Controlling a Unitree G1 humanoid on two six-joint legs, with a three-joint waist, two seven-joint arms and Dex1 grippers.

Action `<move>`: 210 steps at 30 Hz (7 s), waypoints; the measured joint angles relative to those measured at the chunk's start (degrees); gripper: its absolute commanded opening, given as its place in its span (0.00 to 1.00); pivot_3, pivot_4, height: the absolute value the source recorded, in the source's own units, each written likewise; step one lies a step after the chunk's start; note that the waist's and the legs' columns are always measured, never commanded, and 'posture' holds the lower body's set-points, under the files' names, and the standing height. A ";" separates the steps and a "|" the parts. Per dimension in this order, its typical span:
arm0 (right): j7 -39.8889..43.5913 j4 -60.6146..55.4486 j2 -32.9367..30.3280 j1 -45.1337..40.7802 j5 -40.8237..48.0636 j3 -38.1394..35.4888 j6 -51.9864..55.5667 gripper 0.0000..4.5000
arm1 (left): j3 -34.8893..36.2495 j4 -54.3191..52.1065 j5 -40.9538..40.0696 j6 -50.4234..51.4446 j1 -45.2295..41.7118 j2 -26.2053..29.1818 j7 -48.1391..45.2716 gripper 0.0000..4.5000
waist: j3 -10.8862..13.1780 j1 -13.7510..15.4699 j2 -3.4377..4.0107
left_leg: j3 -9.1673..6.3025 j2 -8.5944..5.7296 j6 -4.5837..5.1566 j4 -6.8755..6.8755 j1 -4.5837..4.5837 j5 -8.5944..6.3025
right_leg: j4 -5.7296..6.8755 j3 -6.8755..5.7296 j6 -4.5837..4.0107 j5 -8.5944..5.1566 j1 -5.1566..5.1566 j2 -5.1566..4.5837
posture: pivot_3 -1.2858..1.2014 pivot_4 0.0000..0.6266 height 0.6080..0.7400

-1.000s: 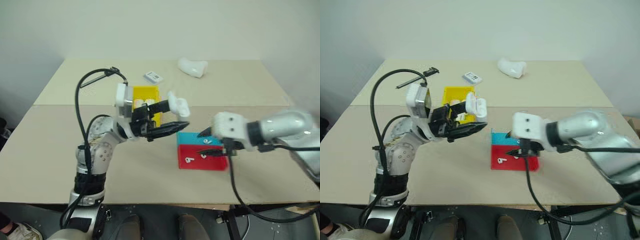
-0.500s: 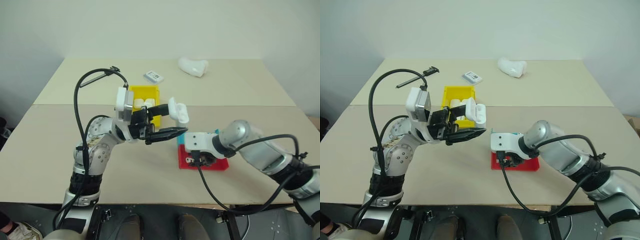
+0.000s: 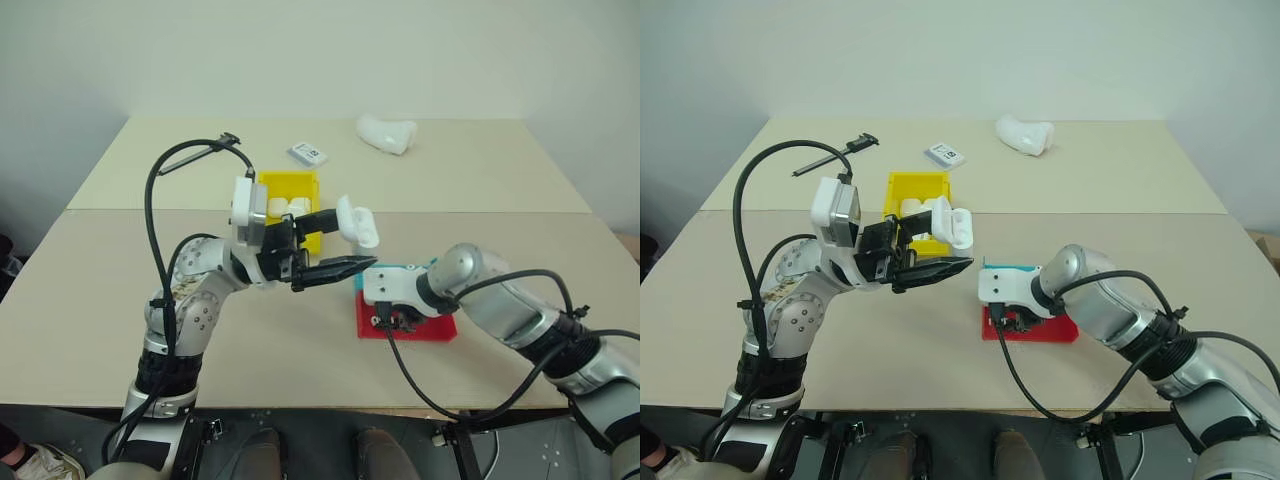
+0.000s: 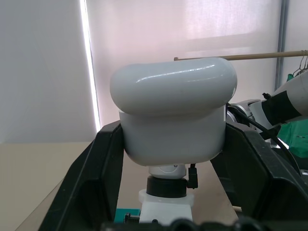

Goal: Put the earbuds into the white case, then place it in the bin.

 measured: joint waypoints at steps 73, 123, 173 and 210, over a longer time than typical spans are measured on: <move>-33.23 -23.46 4.21 17.72 57.80 -53.30 -3.68 0.94 | -2.66 4.94 -0.99 -1.19 -4.51 -1.26 -1.35 0.62 | 0.01 -0.09 0.00 | -0.08 -0.03 0.00 -0.16 -0.03 0.00 | -0.12 0.01 0.02 0.00 0.03 -0.01 | 0.52 0.24 1.00; 1.79 83.19 14.72 -28.36 -25.44 -4.55 -71.53 0.30 | -0.51 -4.25 -1.43 -4.58 1.85 1.58 5.89 0.62 | 0.08 -0.66 0.13 | 0.30 -0.02 -0.27 -0.29 0.32 0.16 | -0.01 0.15 -0.02 0.01 0.09 -0.09 | 0.52 0.24 1.00; 11.46 70.26 15.63 -21.54 -20.14 -12.45 -65.35 0.65 | -0.59 -4.27 -2.59 -3.69 2.26 2.61 4.72 0.62 | 0.08 -1.55 0.14 | 0.23 -0.02 -0.27 -0.34 0.35 0.16 | -0.01 0.18 -0.02 0.01 0.08 -0.09 | 0.52 0.24 1.00; 9.60 70.97 18.01 -22.08 -19.56 -13.14 -60.84 0.17 | -0.56 -5.31 -3.60 -3.69 2.63 3.81 5.54 0.62 | 0.08 -1.66 0.14 | 0.22 -0.02 -0.27 -0.34 0.34 0.16 | 0.01 0.17 -0.02 0.01 0.08 -0.08 | 0.52 0.24 1.00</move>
